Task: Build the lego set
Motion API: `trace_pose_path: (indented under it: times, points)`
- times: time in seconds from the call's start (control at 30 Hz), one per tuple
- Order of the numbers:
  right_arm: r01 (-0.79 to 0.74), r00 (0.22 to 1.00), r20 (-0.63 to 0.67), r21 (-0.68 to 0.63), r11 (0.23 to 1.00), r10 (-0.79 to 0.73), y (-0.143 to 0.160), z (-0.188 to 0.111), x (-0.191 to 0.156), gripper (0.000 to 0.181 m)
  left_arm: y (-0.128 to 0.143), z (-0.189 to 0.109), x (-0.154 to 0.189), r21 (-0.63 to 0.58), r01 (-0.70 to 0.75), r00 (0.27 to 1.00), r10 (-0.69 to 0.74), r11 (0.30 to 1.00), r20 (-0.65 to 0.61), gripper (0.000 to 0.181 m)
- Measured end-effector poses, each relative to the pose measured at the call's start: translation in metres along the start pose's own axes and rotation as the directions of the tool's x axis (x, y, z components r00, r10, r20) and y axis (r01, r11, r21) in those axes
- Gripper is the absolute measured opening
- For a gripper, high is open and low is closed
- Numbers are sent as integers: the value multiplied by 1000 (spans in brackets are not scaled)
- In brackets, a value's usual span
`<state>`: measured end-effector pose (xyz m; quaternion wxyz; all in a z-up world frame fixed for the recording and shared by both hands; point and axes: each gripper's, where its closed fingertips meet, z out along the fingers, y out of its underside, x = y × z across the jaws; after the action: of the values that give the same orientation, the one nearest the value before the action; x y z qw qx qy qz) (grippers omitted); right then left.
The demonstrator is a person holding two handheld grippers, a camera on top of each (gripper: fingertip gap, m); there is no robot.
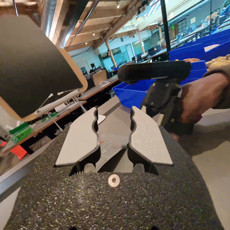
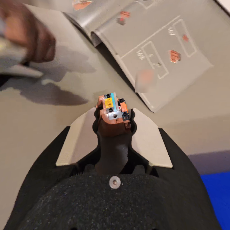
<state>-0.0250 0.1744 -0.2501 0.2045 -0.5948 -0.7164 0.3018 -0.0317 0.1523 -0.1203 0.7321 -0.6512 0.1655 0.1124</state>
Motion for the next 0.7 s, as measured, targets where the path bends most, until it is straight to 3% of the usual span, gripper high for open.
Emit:
trace_pose_path:
  times: [0.13, 0.3, 0.4, 0.5, 0.57, 0.7]
  points:
    - [56, 997, 47, 107, 993, -61, -19, -13, -12, 65, -12, -3, 20, 54, -47, 997, 50, 997, -56, 49]
    - [205, 951, 183, 231, 951, -249, -32, -41, -56, 71, -21, -9, 7, 115, 15, 1000, -12, 993, -29, 48]
    - [323, 830, 362, 309, 895, -424, -13, -49, -111, 57, -30, -15, 1, 186, 46, 999, -43, 981, -21, 45]
    - [464, 697, 489, 248, 850, -523, 33, -36, -152, 48, -38, -20, 14, 241, 8, 997, 9, 971, -72, 41]
    - [559, 676, 481, 158, 814, -558, 55, -21, -155, 47, -38, -20, 28, 247, -44, 992, 71, 968, -101, 41]
    - [555, 683, 451, 190, 810, -574, 50, -23, -157, 44, -34, -17, 37, 229, -66, 988, 96, 971, -122, 40]
